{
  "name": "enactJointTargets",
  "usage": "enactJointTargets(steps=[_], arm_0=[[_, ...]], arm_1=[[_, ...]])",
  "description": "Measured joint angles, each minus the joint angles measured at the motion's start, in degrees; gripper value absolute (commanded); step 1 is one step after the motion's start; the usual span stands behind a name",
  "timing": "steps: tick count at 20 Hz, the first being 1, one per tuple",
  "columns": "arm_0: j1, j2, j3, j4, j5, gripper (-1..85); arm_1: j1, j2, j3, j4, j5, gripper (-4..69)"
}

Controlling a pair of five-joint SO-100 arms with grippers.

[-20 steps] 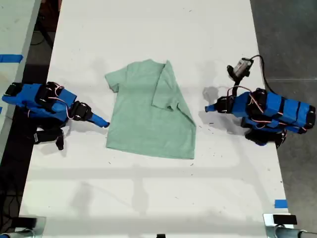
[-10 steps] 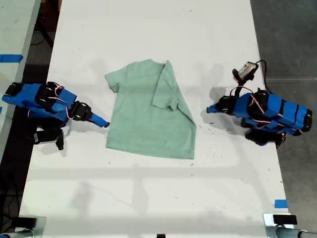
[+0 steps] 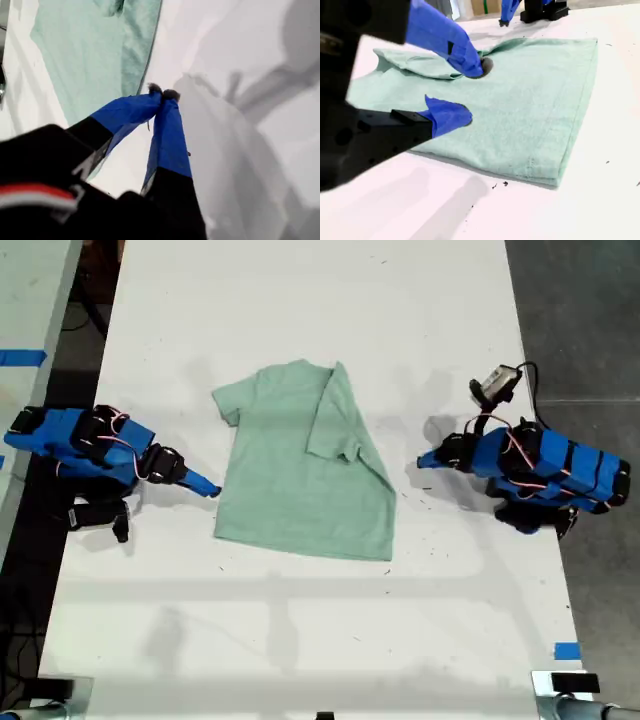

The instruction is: Fold t shirt

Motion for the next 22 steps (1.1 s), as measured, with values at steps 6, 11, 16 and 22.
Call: enactJointTargets(steps=[6,11,16,22], arm_0=[[0.0,0.0,0.0,0.0,0.0,11.5],[0.0,0.0,0.0,0.0,0.0,11.5],[0.0,0.0,0.0,0.0,0.0,11.5],[0.0,0.0,0.0,0.0,0.0,11.5]], arm_1=[[0.0,0.0,0.1,0.0,0.4,0.6],[0.0,0.0,0.1,0.0,0.9,0.6],[0.0,0.0,0.1,0.3,1.0,0.6],[0.0,0.0,0.1,0.3,1.0,0.6]])
